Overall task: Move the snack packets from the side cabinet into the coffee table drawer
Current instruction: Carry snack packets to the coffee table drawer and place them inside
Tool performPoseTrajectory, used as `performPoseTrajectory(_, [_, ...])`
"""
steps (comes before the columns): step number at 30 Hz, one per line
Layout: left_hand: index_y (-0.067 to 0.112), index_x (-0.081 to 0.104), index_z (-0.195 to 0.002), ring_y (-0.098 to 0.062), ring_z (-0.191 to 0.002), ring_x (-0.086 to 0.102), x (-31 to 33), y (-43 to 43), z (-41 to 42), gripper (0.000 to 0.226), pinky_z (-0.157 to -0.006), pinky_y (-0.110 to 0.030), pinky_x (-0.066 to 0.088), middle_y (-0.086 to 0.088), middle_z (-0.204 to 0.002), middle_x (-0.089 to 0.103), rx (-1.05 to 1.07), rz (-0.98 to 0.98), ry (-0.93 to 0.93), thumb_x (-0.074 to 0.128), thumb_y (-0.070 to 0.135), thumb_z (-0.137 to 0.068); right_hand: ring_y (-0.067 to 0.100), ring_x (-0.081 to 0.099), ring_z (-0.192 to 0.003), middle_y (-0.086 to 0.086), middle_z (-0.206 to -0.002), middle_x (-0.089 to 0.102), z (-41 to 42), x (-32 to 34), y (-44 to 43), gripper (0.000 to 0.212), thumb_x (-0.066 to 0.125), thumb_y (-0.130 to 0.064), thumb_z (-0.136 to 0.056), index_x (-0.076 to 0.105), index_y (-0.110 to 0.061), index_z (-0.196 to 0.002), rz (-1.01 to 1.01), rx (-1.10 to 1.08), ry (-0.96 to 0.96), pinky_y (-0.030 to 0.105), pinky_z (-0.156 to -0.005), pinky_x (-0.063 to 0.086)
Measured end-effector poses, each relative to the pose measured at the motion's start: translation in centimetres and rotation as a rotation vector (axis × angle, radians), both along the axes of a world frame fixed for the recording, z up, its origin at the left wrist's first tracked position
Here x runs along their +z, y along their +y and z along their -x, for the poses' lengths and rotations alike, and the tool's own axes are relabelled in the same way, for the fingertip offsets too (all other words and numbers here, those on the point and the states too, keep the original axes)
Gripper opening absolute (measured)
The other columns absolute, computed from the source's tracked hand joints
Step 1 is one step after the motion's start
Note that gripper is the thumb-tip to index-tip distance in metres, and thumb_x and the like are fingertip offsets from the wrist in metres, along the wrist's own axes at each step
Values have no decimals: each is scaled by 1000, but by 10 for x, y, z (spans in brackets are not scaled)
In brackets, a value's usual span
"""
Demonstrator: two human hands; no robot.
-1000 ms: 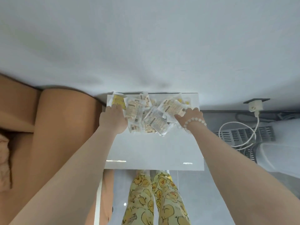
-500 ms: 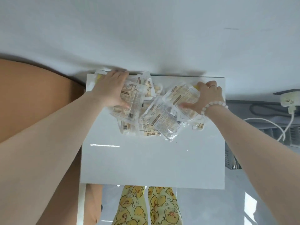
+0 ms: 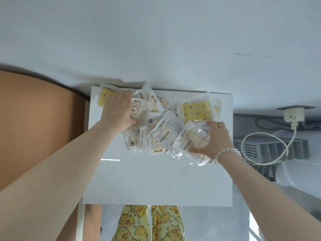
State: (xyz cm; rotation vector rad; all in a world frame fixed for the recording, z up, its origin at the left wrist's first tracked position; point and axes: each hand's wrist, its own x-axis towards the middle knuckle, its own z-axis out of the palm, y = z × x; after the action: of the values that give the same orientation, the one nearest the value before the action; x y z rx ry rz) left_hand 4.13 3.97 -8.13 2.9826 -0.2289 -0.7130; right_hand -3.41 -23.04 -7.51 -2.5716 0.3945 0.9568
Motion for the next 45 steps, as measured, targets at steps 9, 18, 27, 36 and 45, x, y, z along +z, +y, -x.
performPoseTrajectory(9, [9,47,-123,-31,-107,53,0,-1,2,51,-69,-33,38,-10,-117,53,20,0,29,70,24,-81,19,44,-117,0,-125,46,21,-1,1,90,70,-67,-62,35,-20,-130,374,379,29,32,-95,36])
performPoseTrajectory(18, [9,58,-105,-29,-100,52,-1,-1,15,26,-67,-31,32,-6,-103,56,197,104,17,66,20,-83,18,39,-120,-2,-132,40,22,-2,8,91,65,-75,-59,40,-21,-127,448,397,22,33,-97,32])
performPoseTrajectory(27, [14,49,-93,-25,-93,54,-5,13,20,43,-71,-33,44,-1,-90,54,349,176,205,76,42,-74,19,58,-97,-4,-93,58,48,-7,8,56,74,-60,-65,52,-18,-94,147,73,38,29,-84,44])
performPoseTrajectory(36, [11,45,-64,-16,-65,51,-18,36,60,39,-52,-27,35,-1,-62,49,721,330,395,79,28,-68,19,57,-78,-3,-82,59,65,-7,8,47,85,-32,-62,52,-17,-91,-117,-394,98,30,-67,46])
performPoseTrajectory(45, [12,54,-66,-16,-55,44,14,35,107,34,-51,-24,31,-1,-59,46,937,488,467,81,33,-71,16,55,-70,1,-79,61,67,33,-11,29,77,-25,-76,59,-9,-92,-284,-720,217,18,-54,40])
